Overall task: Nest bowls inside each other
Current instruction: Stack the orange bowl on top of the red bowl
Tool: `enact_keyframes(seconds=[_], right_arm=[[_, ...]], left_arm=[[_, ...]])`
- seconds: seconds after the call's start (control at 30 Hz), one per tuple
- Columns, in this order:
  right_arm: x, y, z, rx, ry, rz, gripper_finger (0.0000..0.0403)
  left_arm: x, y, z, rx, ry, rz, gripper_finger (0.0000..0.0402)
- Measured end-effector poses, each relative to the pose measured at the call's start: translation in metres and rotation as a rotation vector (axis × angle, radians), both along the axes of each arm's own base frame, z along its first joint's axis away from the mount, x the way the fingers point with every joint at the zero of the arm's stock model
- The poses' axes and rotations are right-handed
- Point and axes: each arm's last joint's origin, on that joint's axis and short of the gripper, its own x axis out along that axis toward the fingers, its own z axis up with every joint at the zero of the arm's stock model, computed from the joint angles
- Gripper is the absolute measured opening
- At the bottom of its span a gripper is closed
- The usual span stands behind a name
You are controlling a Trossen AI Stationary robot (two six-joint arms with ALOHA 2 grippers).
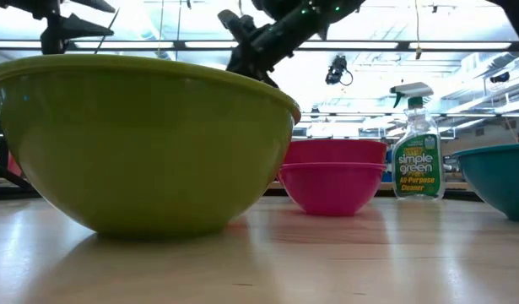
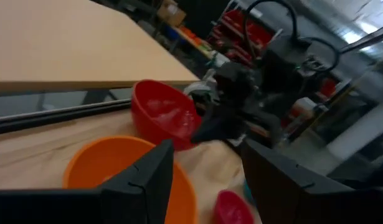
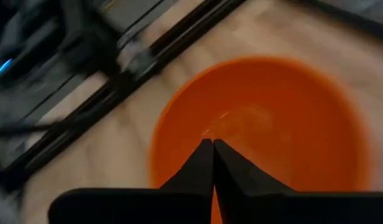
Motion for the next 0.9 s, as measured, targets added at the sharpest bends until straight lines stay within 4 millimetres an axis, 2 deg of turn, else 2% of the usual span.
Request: enact_keyframes(seconds=[0.07, 0.13, 0.37, 0.43, 0.53, 0.63, 0.8, 0.9], right_arm=[[0.002, 0.002, -0.006, 0.061, 0.004, 0.092, 0.0021], [0.001, 0.002, -0.009, 0.123, 0.034, 0.096, 0.0022], [-0.019, 0.005, -0.011, 0.072, 0.243, -0.185, 0.0015], [-0.021, 0.008, -0.013, 0.087, 0.271, -0.187, 0.0022], [-0.023, 0.012, -0.018, 0.125, 0.298, -0.179, 0.0053], [-0.025, 0.014, -0.024, 0.181, 0.324, -0.229, 0.0102], [-0.029, 0.017, -0.030, 0.247, 0.346, -0.443, 0.0188], [-0.029, 0.021, -0.035, 0.319, 0.320, -0.532, 0.0220]], left_arm=[[0.007, -0.001, -0.002, 0.004, 0.035, 0.002, 0.0192], [0.012, -0.003, -0.003, -0.006, 0.055, 0.004, 0.0192], [0.028, -0.006, -0.007, 0.007, 0.129, 0.017, 0.0192], [0.030, -0.006, -0.008, 0.014, 0.149, 0.032, 0.0192], [0.032, -0.005, -0.011, 0.022, 0.182, 0.053, 0.0192], [0.033, -0.002, -0.013, 0.021, 0.203, 0.082, 0.0192], [0.033, 0.002, -0.013, 0.016, 0.209, 0.133, 0.0192], [0.033, 0.004, -0.013, 0.018, 0.213, 0.157, 0.0192]])
